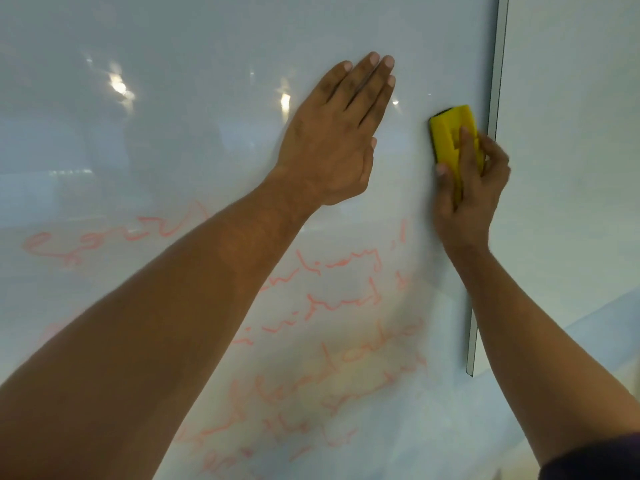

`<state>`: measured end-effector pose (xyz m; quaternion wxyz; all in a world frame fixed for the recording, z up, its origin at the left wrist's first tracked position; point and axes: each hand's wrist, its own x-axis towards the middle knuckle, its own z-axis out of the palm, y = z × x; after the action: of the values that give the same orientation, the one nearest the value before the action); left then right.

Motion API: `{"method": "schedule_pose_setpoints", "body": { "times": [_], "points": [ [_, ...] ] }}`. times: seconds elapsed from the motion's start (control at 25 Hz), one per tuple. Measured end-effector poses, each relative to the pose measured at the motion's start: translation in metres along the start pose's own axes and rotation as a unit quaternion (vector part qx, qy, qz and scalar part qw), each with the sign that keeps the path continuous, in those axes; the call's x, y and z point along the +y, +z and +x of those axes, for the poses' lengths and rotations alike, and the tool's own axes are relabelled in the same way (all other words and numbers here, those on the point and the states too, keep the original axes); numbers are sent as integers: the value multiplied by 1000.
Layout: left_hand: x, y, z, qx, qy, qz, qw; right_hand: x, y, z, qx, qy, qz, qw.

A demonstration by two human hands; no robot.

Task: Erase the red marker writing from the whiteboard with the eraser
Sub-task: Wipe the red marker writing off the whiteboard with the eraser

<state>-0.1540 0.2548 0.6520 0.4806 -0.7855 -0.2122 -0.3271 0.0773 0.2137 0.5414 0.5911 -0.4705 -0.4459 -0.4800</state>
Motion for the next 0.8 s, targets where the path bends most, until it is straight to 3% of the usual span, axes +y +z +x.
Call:
{"method": "schedule_pose_setpoints", "body": {
  "times": [0.08, 0.12, 0.24, 0.28, 0.4, 0.44, 0.56, 0.6, 0.72, 0.8],
  "points": [
    [0, 0, 0, -2, -1, 1, 1000, -9, 10, 16, 22, 91, 30, 995],
    [0, 0, 0, -2, -1, -1, 1000, -14, 13, 14, 18, 65, 30, 997],
    [-2, -1, 1, -4, -3, -18, 1000, -5, 2, -6, -38, -149, 4, 988],
    [-2, -2, 1, -5, -4, -22, 1000, 2, -4, -5, -47, -165, -6, 985],
    [-2, -3, 1, -8, -3, -21, 1000, 1, 0, -9, -10, 1, 13, 1000],
    [-1, -4, 0, -8, -1, -22, 1000, -6, 2, -18, -13, -10, 6, 1000],
    [-1, -4, -1, -12, 7, -19, 1000, 2, -9, -44, -77, -209, -18, 975],
    [-1, -3, -2, -13, 11, -16, 1000, 9, -12, -44, -75, -199, -22, 977],
    [-1, -2, -4, -15, 28, -8, 999, -2, -5, -54, -12, 6, 12, 1000],
    [-3, 0, -5, -16, 40, -8, 999, -13, -1, -76, -34, -116, 2, 993]
  ]
}}
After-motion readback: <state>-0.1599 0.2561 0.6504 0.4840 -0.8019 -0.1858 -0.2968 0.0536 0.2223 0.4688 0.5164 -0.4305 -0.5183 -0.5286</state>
